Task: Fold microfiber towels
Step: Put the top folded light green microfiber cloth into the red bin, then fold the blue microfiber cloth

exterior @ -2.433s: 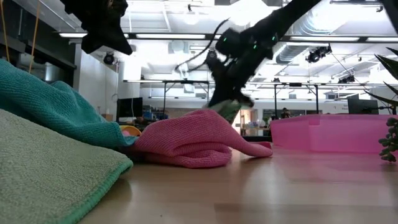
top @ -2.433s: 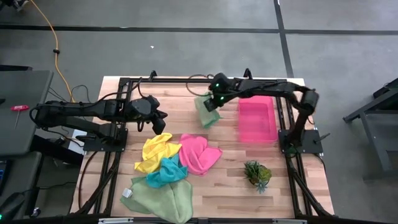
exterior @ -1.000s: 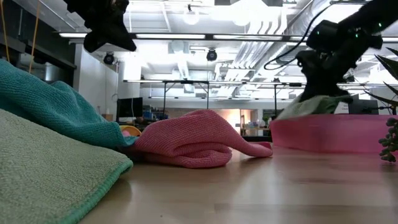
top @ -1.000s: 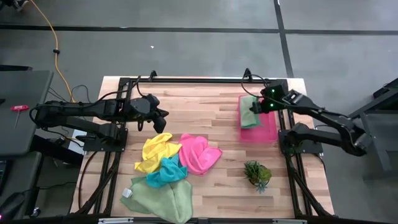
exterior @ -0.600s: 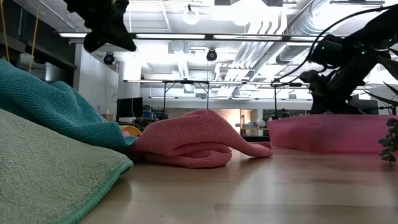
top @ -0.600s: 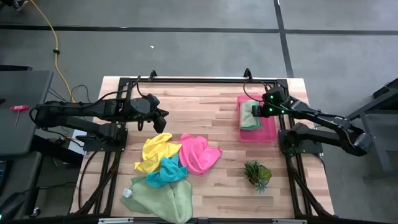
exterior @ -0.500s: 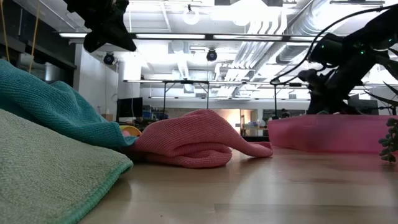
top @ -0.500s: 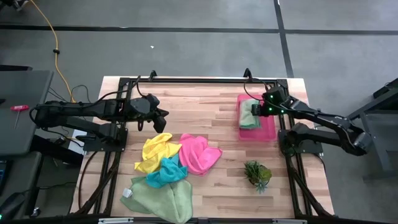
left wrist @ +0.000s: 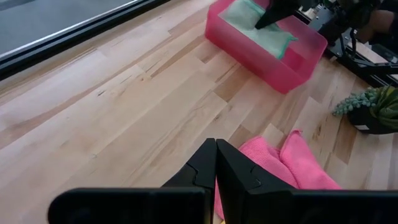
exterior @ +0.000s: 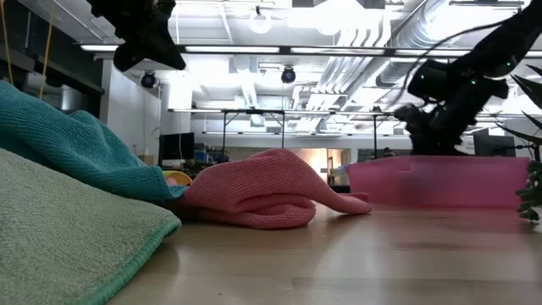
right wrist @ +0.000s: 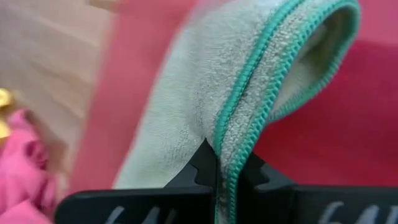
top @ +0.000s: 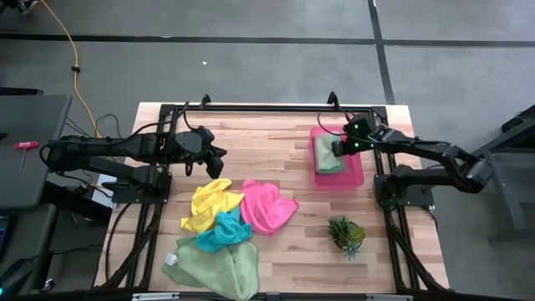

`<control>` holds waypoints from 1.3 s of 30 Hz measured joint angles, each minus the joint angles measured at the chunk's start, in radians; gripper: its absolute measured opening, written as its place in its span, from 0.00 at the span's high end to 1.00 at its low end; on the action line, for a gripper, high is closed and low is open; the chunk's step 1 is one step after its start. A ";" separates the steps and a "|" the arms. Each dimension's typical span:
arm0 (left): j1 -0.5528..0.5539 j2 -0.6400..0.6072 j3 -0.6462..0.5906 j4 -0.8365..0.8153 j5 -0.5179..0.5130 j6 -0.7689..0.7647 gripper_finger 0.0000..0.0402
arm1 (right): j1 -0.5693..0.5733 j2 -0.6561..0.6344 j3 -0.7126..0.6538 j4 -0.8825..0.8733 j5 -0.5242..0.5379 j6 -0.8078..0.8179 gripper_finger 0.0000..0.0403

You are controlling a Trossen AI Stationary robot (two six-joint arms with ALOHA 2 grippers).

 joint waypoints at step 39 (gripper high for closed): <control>0.000 0.000 0.000 0.000 -0.016 0.038 1.00 | -0.048 0.109 0.235 -0.311 0.102 -0.086 0.48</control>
